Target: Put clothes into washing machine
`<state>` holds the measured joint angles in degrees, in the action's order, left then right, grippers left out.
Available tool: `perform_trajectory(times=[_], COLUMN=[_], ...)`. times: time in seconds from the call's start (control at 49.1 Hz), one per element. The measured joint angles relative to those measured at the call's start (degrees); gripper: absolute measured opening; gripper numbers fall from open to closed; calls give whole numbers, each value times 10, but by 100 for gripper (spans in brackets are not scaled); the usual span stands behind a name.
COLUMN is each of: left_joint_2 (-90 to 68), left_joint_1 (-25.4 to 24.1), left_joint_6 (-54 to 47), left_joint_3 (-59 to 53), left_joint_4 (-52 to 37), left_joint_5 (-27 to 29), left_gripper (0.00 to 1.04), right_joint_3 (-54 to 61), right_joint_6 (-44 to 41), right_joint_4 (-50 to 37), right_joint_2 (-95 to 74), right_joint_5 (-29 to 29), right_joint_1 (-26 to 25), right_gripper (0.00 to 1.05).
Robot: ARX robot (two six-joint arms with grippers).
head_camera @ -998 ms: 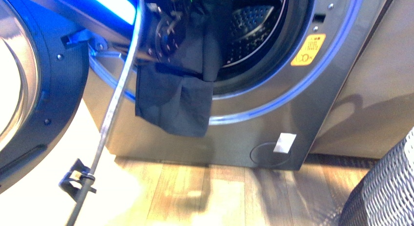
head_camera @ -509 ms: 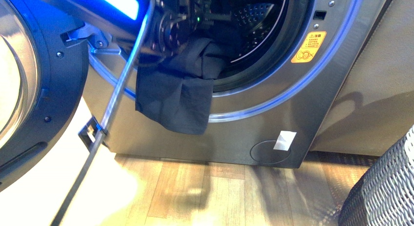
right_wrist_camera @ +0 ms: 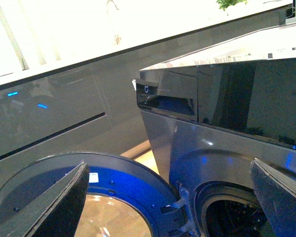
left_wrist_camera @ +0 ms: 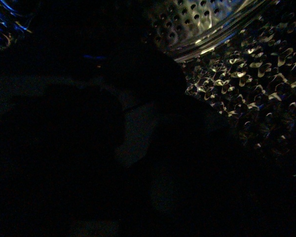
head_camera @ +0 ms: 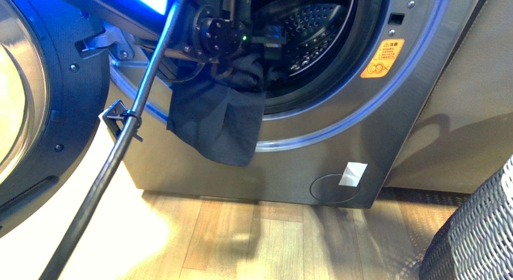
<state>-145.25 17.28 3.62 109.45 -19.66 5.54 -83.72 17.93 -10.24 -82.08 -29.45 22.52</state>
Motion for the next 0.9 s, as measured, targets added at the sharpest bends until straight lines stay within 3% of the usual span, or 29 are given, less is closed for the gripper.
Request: perform_trajectory(times=[0.57, 0.896], left_joint_2=[292, 474], left_joint_1=[8, -31], left_joint_6=[-16, -26], left_joint_3=[-428, -584], left_joint_4=[-187, -216], left_joint_5=[-28, -51], left_gripper=[98, 98], right_joint_3=[0, 0], right_joint_6=[0, 0], right_joint_4=[0, 0], right_joint_2=[0, 0], right_joint_5=[0, 0], right_joint_1=[0, 0], right_gripper=[97, 97])
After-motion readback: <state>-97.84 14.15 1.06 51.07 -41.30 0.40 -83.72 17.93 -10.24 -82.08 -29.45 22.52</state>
